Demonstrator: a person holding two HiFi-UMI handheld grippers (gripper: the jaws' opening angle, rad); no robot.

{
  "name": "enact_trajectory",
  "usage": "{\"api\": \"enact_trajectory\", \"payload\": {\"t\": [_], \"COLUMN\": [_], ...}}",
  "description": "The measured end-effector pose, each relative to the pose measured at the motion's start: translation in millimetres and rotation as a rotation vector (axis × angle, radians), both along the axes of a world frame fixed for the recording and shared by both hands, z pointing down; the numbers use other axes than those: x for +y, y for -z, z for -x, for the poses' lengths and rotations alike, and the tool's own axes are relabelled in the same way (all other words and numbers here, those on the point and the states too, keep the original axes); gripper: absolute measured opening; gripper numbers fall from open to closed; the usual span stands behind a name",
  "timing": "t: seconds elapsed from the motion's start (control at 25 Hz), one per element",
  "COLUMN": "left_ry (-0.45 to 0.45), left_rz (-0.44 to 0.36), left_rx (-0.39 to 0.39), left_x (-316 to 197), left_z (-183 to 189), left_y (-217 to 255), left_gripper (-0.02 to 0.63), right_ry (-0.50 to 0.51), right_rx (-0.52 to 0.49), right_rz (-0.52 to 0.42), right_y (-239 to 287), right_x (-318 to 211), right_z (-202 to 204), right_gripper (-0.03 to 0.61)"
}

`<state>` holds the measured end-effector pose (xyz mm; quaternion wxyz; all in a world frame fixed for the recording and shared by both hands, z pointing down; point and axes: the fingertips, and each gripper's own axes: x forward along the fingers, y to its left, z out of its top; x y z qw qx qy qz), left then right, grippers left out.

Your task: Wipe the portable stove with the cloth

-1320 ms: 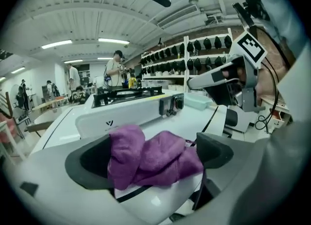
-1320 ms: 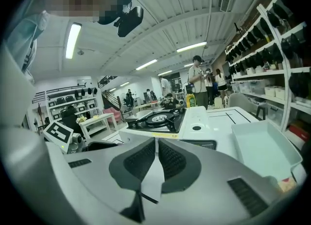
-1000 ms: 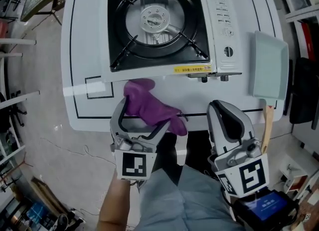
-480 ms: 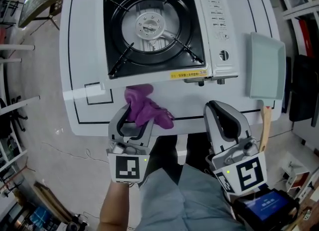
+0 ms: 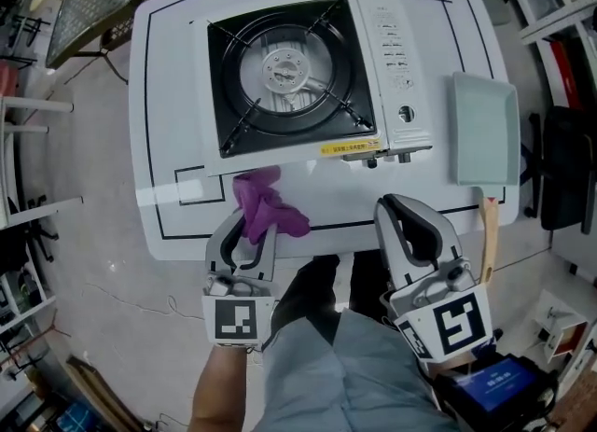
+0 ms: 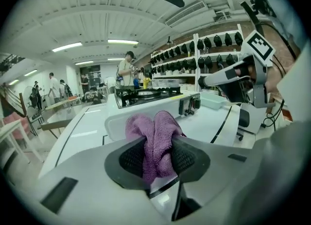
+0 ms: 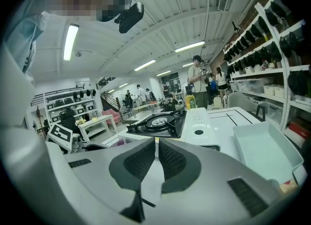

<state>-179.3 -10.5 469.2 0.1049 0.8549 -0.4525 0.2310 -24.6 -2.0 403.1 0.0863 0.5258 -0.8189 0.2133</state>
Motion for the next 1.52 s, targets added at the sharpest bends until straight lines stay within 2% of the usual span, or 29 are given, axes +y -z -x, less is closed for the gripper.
{"api": "enact_trajectory", "payload": {"t": [0.24, 0.52, 0.8, 0.96, 1.2, 1.36, 1.52], "left_ry": [0.028, 0.022, 0.052, 0.065, 0.038, 0.062, 0.068], "left_rz": [-0.067, -0.241, -0.310, -0.308, -0.189, -0.126, -0.069], "left_rx": [0.052, 0.048, 0.031, 0.024, -0.009, -0.023, -0.063], "left_x": [5, -4, -4, -16, -25, -28, -30], "left_z": [16, 29, 37, 45, 47, 43, 33], "left_y": [71, 166, 211, 208, 156, 118, 87], "left_gripper": [0.138, 0.140, 0.139, 0.140, 0.140, 0.140, 0.140], "right_ry": [-0.002, 0.009, 0.008, 0.012, 0.012, 0.051, 0.099], "right_rx": [-0.015, -0.026, -0.021, -0.010, -0.055, -0.082, -0.108], "right_rz": [-0.075, -0.262, -0.336, -0.323, -0.194, -0.121, -0.067], "right_y": [49, 132, 176, 172, 124, 79, 60], "right_x": [8, 4, 13, 13, 24, 17, 15], "right_z": [7, 10, 1, 1, 11, 13, 9], "right_gripper": [0.054, 0.054, 0.054, 0.054, 0.054, 0.054, 0.054]}}
